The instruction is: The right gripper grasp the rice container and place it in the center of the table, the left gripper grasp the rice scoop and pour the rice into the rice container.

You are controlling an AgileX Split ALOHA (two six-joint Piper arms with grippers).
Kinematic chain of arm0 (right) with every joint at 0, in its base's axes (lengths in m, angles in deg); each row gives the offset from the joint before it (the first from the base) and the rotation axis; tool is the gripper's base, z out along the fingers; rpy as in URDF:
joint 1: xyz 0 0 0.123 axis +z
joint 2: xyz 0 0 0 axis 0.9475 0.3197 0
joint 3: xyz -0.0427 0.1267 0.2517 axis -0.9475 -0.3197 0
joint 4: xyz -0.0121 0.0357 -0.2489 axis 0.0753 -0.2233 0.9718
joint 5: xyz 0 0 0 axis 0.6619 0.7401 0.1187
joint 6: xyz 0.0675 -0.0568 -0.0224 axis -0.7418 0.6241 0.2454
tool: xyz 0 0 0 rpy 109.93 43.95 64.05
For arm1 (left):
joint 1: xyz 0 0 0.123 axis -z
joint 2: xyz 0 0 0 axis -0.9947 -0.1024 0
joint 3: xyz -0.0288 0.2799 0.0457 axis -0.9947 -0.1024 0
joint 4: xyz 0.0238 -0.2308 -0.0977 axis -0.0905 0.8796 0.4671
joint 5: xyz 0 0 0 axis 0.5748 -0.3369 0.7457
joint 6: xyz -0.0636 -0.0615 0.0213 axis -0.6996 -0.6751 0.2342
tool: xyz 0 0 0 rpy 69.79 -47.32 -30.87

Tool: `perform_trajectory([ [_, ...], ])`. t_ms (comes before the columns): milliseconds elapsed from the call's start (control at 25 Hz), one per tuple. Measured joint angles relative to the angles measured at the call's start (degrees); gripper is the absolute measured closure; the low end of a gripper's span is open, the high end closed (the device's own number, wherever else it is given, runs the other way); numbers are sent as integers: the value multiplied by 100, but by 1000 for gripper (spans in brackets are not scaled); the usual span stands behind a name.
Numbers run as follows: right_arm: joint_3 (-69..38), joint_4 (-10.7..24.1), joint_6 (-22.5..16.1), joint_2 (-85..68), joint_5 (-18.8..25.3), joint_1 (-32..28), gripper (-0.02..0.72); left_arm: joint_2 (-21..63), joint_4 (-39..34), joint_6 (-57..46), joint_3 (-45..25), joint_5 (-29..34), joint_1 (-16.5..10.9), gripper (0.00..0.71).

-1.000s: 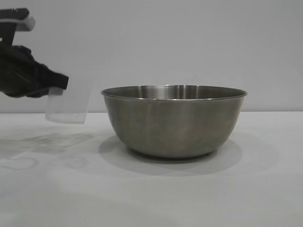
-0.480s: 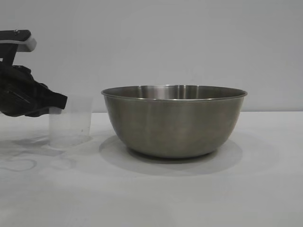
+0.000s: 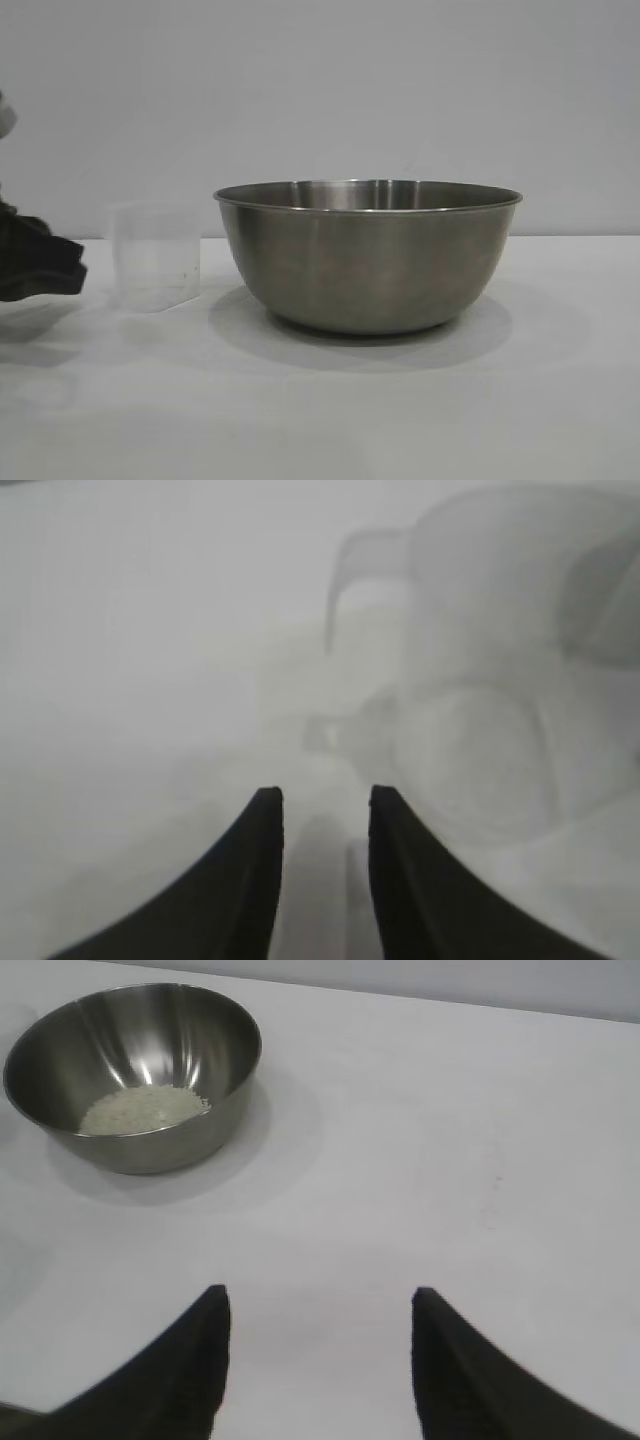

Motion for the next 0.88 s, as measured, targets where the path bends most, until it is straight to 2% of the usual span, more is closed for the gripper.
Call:
perform_trajectory([
  [80,0,0,0,0,0,0,320,210,-257,-71,-9,0,-462,542],
  [160,0,0,0,0,0,0,320,440,-459,-84,-9,0,-737,542],
  [320,0,0,0,0,0,0,320,1195,-878,-63,-42,27,-779,542],
  [400,0,0,0,0,0,0,320,1767,-998,-1,-42,308,-754,542],
  [520,0,0,0,0,0,0,320,2846,-1023,138,-42,1051,-656,542],
  [680,0,0,0,0,0,0,320,4532,-1060,0,-61,2634,-510,542],
  [760,0,0,0,0,0,0,320,5284,-1181,-154,-102,3437,-482,542],
  [880,0,0,0,0,0,0,320,6263,-1641,-523,-109,4321,-483,542],
])
